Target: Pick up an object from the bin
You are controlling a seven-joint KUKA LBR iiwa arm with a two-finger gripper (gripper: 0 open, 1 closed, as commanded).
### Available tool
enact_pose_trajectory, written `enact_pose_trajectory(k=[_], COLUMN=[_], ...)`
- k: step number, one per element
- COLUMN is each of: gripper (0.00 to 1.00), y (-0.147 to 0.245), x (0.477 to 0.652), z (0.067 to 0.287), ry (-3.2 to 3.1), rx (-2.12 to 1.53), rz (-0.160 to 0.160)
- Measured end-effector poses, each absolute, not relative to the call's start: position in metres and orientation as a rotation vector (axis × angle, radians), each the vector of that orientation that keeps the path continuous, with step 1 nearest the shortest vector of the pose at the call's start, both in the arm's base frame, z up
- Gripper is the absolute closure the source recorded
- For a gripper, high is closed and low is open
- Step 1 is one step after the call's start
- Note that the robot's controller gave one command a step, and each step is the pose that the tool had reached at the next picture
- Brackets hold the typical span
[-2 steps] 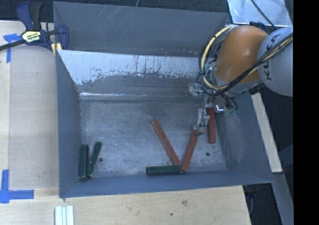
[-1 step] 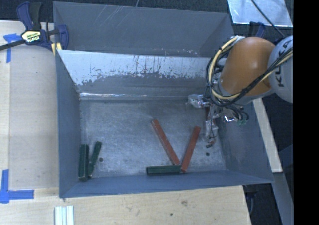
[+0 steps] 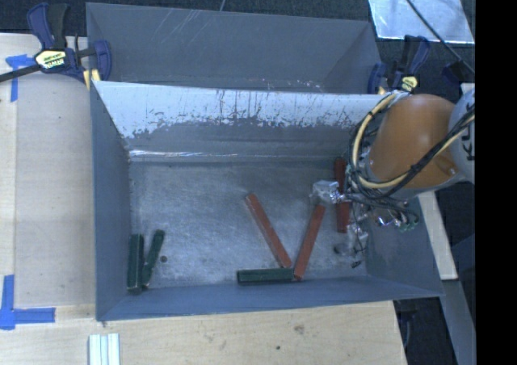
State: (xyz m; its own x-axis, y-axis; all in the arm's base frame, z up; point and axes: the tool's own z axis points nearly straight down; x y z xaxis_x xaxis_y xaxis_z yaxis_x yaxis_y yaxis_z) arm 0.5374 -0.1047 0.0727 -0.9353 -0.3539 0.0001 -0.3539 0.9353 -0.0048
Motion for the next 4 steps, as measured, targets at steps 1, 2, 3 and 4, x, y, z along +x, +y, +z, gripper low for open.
enact_pose_trajectory(k=[1, 2, 3, 4], gripper=[0.00, 1.00, 1.00, 1.00], y=[-0.040, -0.121, -0.121, -0.104], x=[0.528, 0.536, 0.536, 0.542], z=[0.071, 0.071, 0.071, 0.267], ry=[3.055, 2.869, 2.870, 2.816], rx=[-0.726, -1.269, -1.268, -1.370], rz=[0.000, -0.004, -0.003, -0.010])
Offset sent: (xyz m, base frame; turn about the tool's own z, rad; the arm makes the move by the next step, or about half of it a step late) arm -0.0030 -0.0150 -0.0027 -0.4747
